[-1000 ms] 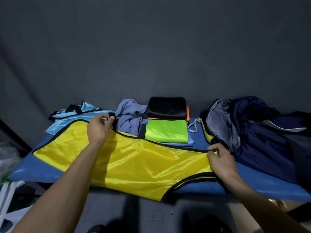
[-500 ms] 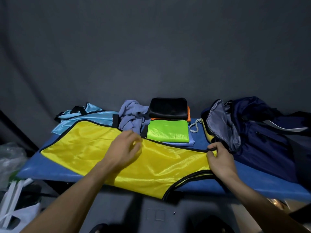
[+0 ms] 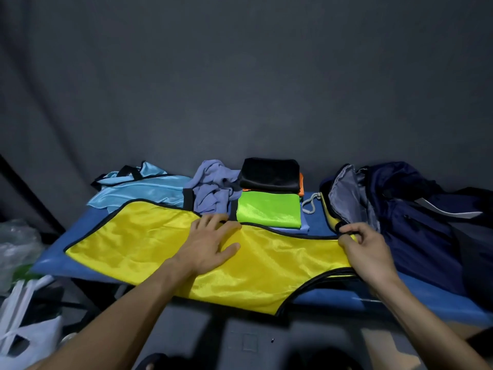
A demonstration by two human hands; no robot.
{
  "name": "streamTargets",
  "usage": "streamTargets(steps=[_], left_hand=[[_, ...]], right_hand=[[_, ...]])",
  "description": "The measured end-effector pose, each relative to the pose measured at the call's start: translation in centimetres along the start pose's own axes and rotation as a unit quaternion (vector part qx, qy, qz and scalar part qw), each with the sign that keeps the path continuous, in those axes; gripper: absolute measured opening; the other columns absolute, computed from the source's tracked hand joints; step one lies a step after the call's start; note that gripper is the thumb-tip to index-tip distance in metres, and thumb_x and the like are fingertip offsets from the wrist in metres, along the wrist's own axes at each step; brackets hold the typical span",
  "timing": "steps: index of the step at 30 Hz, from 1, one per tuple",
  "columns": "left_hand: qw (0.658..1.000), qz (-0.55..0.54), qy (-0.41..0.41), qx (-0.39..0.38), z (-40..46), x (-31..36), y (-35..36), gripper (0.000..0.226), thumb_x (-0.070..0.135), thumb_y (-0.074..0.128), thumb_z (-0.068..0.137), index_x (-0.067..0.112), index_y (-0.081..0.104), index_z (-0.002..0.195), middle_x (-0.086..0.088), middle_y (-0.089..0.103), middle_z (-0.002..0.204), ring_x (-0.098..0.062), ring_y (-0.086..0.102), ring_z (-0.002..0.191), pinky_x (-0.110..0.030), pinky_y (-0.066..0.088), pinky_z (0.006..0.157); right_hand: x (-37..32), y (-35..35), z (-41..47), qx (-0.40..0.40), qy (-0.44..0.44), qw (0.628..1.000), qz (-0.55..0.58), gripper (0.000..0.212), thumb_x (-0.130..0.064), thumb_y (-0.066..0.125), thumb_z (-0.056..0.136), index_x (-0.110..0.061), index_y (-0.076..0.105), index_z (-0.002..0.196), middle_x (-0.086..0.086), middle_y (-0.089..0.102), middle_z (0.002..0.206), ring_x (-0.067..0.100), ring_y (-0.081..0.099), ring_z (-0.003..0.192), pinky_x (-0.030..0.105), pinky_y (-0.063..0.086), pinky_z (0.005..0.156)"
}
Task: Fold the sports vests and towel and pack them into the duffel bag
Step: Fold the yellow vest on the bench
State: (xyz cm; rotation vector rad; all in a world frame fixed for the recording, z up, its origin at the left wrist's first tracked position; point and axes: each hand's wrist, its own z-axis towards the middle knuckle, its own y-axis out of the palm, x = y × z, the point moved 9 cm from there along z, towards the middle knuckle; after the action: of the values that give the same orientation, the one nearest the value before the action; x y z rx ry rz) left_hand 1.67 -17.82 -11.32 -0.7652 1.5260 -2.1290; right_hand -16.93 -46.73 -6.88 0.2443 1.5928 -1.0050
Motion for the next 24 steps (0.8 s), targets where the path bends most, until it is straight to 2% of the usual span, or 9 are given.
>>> streamTargets(steps=[3,5,7,10,12,16,19,22,24], left_hand=[[1.0,-0.002,0.003,-0.006,-0.2,-0.1,-0.1,0.049,0.061,0.037,0.101,0.041,0.042,0.145,0.003,0.038,0.151,-0.019,0.032,0.139,-0.046,0.026,0.112],[1.0,0.001,-0.001,0.017,-0.3,-0.1,-0.8,0.043,0.052,0.042,0.102,0.037,0.048,0.142,0.001,0.041,0.149,-0.021,0.036,0.136,-0.045,0.035,0.109],[0.999,0.018,0.008,0.042,-0.5,-0.2,-1.7,0.04,0.043,0.049,0.1,0.034,0.052,0.139,0.0,0.045,0.142,-0.021,0.04,0.13,-0.042,0.042,0.105],[0.997,0.035,0.024,0.069,-0.8,-0.4,-3.1,0.042,0.037,0.055,0.097,0.033,0.053,0.139,0.001,0.043,0.138,-0.02,0.039,0.126,-0.037,0.042,0.104],[0.996,0.018,0.02,0.079,-0.9,-0.9,-4.1,0.044,0.037,0.054,0.098,0.034,0.05,0.141,0.003,0.043,0.134,-0.019,0.038,0.121,-0.036,0.041,0.102],[0.999,-0.021,0.009,-0.026,-0.8,-2.5,-2.3,0.056,0.047,0.042,0.104,0.033,0.031,0.157,0.001,0.045,0.136,-0.019,0.037,0.122,-0.04,0.037,0.105],[0.997,-0.061,0.033,-0.015,-0.6,-2.1,-2.0,0.049,0.05,0.042,0.103,0.033,0.041,0.149,0.001,0.044,0.136,-0.019,0.036,0.123,-0.042,0.035,0.105],[0.993,-0.089,0.055,-0.051,0.0,-1.2,-1.4,0.048,0.054,0.045,0.096,0.034,0.05,0.139,0.003,0.046,0.131,-0.017,0.037,0.119,-0.041,0.034,0.102],[0.982,-0.176,0.041,-0.045,0.4,-2.3,-2.3,0.038,0.048,0.052,0.096,0.034,0.059,0.13,0.01,0.053,0.121,-0.013,0.045,0.115,-0.038,0.039,0.101]], right_hand=[[-1.4,0.1,-0.3,0.01,-0.03,0.999,0.024,0.013,-0.011,0.061,0.092,-0.023,0.067,0.096,-0.012,0.047,0.057,0.006,0.031,0.04,0.027,0.029,0.05],[-3.0,0.8,-0.7,0.001,-0.055,0.997,0.053,0.013,-0.01,0.062,0.092,-0.02,0.068,0.097,-0.007,0.045,0.058,0.008,0.026,0.044,0.025,0.026,0.047],[-5.1,1.7,-1.2,-0.01,-0.075,0.992,0.097,0.013,-0.005,0.063,0.092,-0.016,0.069,0.095,-0.011,0.032,0.053,0.007,0.022,0.047,0.024,0.021,0.045],[-9.4,3.9,-2.0,-0.047,-0.101,0.981,0.156,0.014,0.0,0.066,0.09,-0.013,0.069,0.093,-0.004,0.027,0.058,0.008,0.021,0.051,0.022,0.02,0.044],[-12.8,5.9,-2.7,-0.089,-0.118,0.971,0.19,0.015,-0.001,0.068,0.09,-0.016,0.07,0.094,0.006,0.03,0.065,0.012,0.026,0.056,0.026,0.023,0.048],[-18.5,9.3,-4.9,-0.153,-0.147,0.943,0.255,0.016,-0.002,0.068,0.09,-0.017,0.069,0.097,0.008,0.042,0.064,0.016,0.037,0.056,0.027,0.031,0.051],[-20.5,11.3,-6.4,-0.185,-0.15,0.93,0.278,0.017,-0.002,0.069,0.089,-0.017,0.069,0.097,0.013,0.046,0.068,0.019,0.039,0.056,0.026,0.034,0.051],[-21.4,12.9,-6.9,-0.189,-0.138,0.936,0.264,0.016,-0.012,0.072,0.082,-0.018,0.07,0.097,0.015,0.046,0.071,0.025,0.037,0.06,0.031,0.032,0.053],[-22.0,14.3,-6.8,-0.187,-0.121,0.942,0.251,0.016,-0.004,0.071,0.087,-0.011,0.067,0.1,0.014,0.043,0.066,0.02,0.039,0.05,0.024,0.035,0.045]])
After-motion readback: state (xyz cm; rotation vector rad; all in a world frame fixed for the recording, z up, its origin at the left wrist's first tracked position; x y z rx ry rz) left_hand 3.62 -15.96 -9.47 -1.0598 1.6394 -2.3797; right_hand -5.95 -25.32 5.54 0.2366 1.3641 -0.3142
